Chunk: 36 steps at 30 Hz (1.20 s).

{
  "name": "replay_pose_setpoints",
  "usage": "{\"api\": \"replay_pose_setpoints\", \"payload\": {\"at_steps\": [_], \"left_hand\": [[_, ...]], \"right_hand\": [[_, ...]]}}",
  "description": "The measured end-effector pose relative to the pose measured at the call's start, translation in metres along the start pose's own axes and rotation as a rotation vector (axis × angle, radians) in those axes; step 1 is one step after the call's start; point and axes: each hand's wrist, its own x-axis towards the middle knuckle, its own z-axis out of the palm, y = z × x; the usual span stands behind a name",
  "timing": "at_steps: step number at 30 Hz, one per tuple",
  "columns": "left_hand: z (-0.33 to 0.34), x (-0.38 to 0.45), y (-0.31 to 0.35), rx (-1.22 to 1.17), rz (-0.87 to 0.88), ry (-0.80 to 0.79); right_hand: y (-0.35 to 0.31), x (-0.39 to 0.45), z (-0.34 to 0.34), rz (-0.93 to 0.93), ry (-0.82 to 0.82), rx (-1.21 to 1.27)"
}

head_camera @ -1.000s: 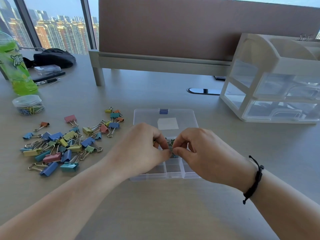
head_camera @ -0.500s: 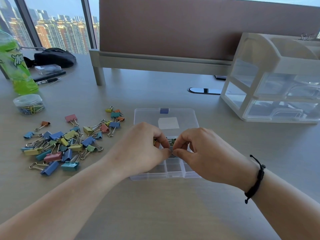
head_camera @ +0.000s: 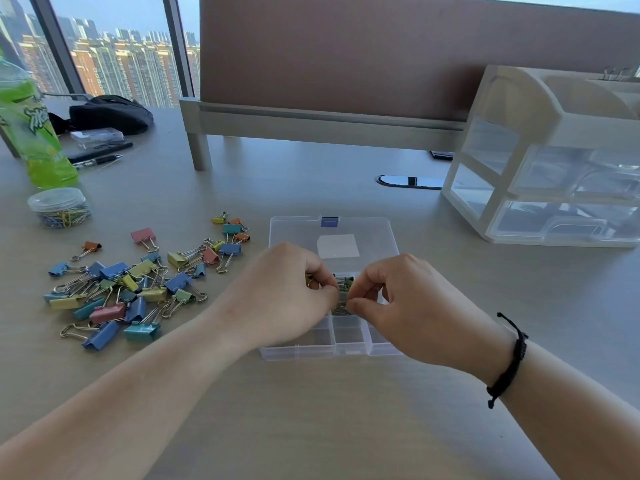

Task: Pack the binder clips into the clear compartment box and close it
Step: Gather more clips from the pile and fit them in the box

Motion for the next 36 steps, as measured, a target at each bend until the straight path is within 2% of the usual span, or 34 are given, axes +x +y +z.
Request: {"api": "replay_pose_setpoints", "payload": {"at_steps": [8,13,22,36], "left_hand": [[0.002,0.000,0.000,-0.005,0.027,-0.013],[0.003,0.001,-0.001,0.011,0.017,0.010],[-0.006,0.003,0.001,-0.251,-0.087,0.047],[-0.001,0.000,0.001,-0.311,0.019,0.048]], "right_hand": [[0.000,0.002,-0.001,-0.012,0.020,0.050],[0.000,-0.003,-0.012,-0.072,-0.045,-0.029],[0.005,-0.003,-0.015,-0.153,-0.090,-0.221],[-0.005,-0.008,-0.015,-0.161,-0.153,-0.343]]}}
